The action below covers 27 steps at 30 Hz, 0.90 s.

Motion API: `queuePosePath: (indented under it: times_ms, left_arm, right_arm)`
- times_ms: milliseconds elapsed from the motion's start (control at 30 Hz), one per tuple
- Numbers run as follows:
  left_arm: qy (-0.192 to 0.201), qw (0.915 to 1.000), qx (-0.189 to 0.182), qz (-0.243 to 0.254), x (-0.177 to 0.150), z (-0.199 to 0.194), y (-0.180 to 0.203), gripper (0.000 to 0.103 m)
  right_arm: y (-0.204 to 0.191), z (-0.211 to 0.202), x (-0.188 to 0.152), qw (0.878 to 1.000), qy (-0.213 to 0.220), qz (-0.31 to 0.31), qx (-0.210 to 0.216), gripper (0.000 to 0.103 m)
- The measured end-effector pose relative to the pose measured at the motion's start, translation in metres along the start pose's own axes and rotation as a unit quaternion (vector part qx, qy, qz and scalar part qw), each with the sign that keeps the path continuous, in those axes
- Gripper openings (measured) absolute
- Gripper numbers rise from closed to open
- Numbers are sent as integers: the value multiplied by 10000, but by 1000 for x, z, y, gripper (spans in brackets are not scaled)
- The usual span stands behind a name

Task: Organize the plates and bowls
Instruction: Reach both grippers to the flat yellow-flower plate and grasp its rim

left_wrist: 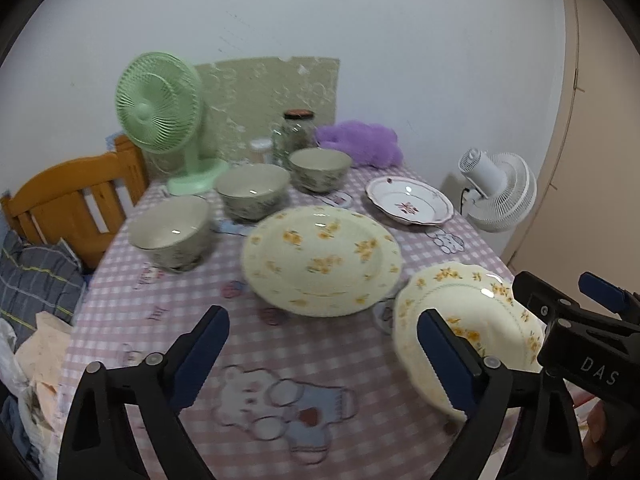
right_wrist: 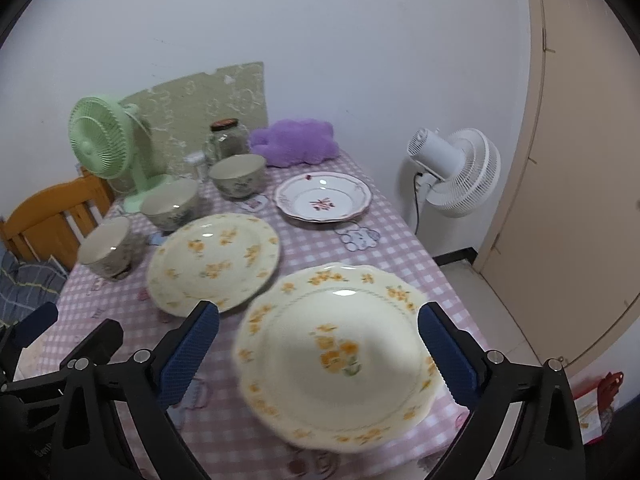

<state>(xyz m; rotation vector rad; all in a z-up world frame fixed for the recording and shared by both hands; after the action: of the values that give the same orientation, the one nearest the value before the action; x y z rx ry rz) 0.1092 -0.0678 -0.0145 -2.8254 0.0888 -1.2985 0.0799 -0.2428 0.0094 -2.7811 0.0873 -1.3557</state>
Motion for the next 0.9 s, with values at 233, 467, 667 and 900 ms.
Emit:
queuePosePath:
  times_ms: [233, 467, 667, 900]
  left_arm:
    - [-466, 9986, 212, -147, 4, 39, 59, 88]
    - [-1026, 9935, 366, -316, -11, 76, 95, 84]
    - [-1385, 9880, 576, -374, -26, 100, 109, 79]
    - [-1643, 9824, 728, -508, -35, 111, 112, 66]
  right_arm:
    - [58, 39, 17, 9989, -347, -204, 260, 95]
    - [100, 87, 17, 9942, -851, -366, 549, 94]
    - [112, 119, 6, 9879, -1260, -436, 789, 91]
    - [112, 141, -9, 9782, -1723, -625, 981, 76]
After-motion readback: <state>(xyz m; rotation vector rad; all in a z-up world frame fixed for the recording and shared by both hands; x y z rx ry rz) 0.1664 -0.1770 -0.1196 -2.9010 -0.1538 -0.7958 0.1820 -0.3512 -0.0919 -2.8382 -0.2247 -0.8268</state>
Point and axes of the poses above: each gripper's, at about its wrist camera, not at the fingertips, and z roughly the way its jaws point, y to its right, x to its top, the point moved 1 cm from there along z, roughly the way its jaws point, and after that the axes turned 10 degrees about x, right-handed, at the moved point
